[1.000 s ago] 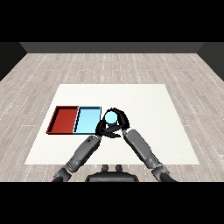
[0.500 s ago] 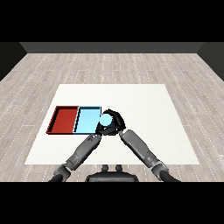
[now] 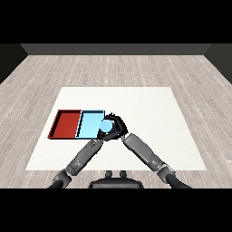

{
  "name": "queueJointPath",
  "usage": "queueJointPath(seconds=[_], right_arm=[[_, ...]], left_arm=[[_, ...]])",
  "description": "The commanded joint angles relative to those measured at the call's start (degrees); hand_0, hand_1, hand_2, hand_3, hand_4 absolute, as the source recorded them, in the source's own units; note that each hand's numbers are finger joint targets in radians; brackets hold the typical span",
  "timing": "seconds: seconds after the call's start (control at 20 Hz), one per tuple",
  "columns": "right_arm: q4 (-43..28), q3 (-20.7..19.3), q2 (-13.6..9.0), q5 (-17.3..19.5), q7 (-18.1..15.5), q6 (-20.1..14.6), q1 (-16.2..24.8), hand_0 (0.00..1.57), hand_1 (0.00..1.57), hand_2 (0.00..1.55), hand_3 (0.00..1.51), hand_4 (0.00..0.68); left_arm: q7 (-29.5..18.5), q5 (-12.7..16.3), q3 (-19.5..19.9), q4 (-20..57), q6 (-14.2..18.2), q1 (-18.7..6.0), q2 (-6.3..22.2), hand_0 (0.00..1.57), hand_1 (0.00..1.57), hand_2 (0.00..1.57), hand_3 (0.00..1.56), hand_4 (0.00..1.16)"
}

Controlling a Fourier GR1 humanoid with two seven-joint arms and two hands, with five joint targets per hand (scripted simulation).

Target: Pick the blue can and put it in the blue box

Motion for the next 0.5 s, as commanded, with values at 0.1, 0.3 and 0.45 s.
queueJointPath(seconds=[0.1,0.3,0.45], right_arm=[[-0.54,1.31,1.37,-0.72,-4.26,3.08,5.75,1.44,1.44,1.45,1.39,0.604],[-4.84,3.06,1.36,-2.32,1.94,-2.66,1.38,1.43,1.43,1.45,1.39,0.591],[3.62,2.87,1.35,-6.9,-4.48,-0.95,-1.83,1.43,1.43,1.45,1.39,0.588]], left_arm=[[-2.83,1.9,0.52,-1.12,2.14,1.9,-2.66,0.95,0.95,0.97,0.85,0.69],[-2.51,4.29,0.69,-0.32,-0.32,-1.08,-2.67,0.65,0.65,0.75,0.52,0.67],[-3.62,4.6,-2.56,0.03,2.97,2.0,-2.66,0.83,0.83,0.88,0.74,0.67]])
